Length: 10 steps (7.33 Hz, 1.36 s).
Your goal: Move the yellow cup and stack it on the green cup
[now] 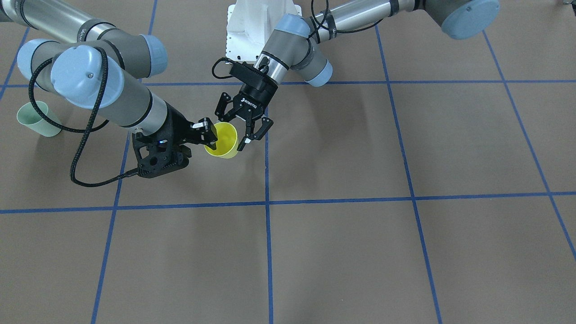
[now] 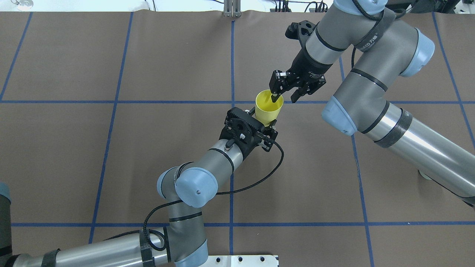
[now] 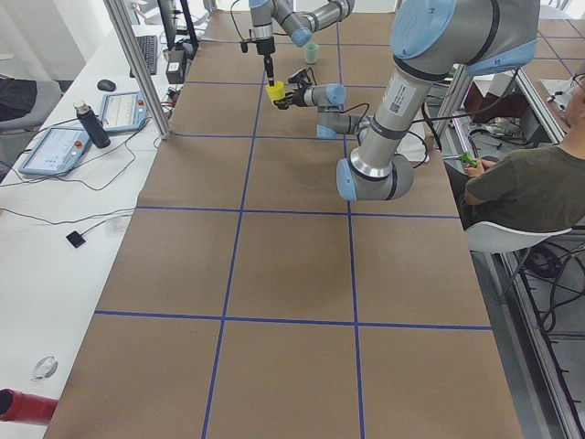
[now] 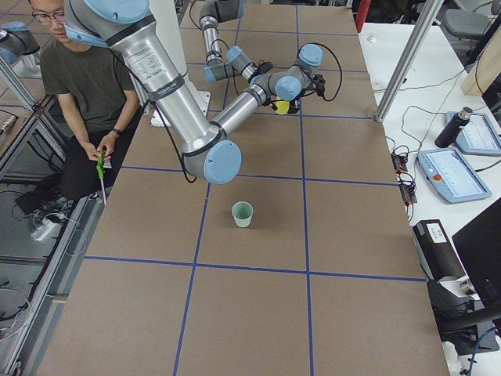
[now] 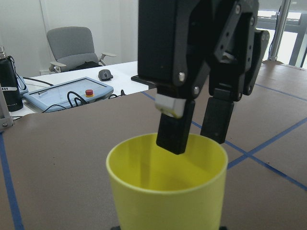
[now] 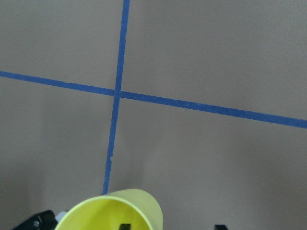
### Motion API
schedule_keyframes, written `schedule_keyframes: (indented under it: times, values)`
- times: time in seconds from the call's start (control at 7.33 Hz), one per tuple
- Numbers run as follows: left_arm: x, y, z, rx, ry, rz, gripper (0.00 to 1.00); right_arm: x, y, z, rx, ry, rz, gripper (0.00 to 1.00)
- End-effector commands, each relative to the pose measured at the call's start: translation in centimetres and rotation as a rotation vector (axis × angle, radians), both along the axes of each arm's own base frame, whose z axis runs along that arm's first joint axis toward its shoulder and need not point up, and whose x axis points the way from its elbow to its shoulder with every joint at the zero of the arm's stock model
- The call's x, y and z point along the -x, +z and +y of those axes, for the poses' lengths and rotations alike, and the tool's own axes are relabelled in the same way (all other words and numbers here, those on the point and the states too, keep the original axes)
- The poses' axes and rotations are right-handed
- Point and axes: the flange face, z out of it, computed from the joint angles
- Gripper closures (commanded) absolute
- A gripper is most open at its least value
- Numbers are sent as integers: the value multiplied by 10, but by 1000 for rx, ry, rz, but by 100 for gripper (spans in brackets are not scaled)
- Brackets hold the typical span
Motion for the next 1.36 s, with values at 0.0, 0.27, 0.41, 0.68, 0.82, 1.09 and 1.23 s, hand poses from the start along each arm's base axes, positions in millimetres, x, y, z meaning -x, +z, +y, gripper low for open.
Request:
schedule_keyframes:
  times: [0.0, 0.27, 0.41, 0.68, 0.82, 1.09, 1.23]
  values:
    - [0, 0, 1, 0, 2, 0, 49, 1, -2, 4, 3, -1, -3, 59]
    - [0, 0, 1, 0, 2, 0, 49, 0, -6, 6, -4, -3, -9, 90]
    - [0, 0, 1, 0, 2, 0, 49, 1, -7, 7, -4, -5, -11, 100]
    - [2, -5, 2, 0, 2, 14, 0, 0, -9, 8, 1, -15, -21, 100]
    - [3, -4, 1, -1, 0, 13, 0, 0, -7, 8, 3, -15, -19, 100]
    - [6, -9, 2, -3, 2, 26, 0, -18, -1, -2, 19, 3, -23, 100]
    - [6, -9, 1, -3, 0, 24, 0, -48, 13, -8, 34, 32, -26, 100]
